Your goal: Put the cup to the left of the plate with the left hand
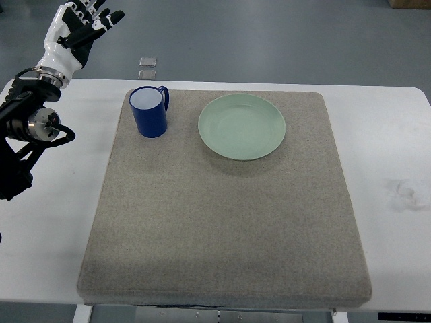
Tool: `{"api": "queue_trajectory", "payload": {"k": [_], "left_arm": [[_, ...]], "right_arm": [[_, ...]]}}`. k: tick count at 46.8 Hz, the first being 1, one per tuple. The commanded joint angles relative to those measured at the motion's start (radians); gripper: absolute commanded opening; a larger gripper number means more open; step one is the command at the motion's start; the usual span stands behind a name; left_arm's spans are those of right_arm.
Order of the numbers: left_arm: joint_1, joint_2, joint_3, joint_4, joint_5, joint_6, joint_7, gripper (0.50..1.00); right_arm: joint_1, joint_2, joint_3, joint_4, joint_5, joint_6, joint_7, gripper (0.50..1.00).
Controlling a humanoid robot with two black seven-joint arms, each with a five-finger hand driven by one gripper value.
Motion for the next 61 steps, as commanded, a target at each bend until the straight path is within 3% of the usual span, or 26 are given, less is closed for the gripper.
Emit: {"api": "queue_trajectory", "payload": {"k": [1,13,24,61], "left_arm": [[0.0,-0.017,0.001,0.011,-0.004,0.007,0.011,0.992],[0.002,-0.057,-0.008,0.037,-0.013,0.002,0.011,0.99],[0.014,-0.06,-0.008,0.053,-0.062,-0.094,0.009,0.992],[0.005,-0.058,-0.012,0.054,-0.061,-0.096,0.006,0.996]], "right_arm": [[-0.001,0.0,0.0,0.0,0.0,0.0,0.0,0.932],[0.001,0.0,0.0,0.0,0.0,0.0,0.0,0.932],[0.001,0.0,0.0,0.0,-0.001,0.0,0.0,0.932],[-0.001,0.0,0.0,0.0,0.0,0.0,0.0,0.932]]}}
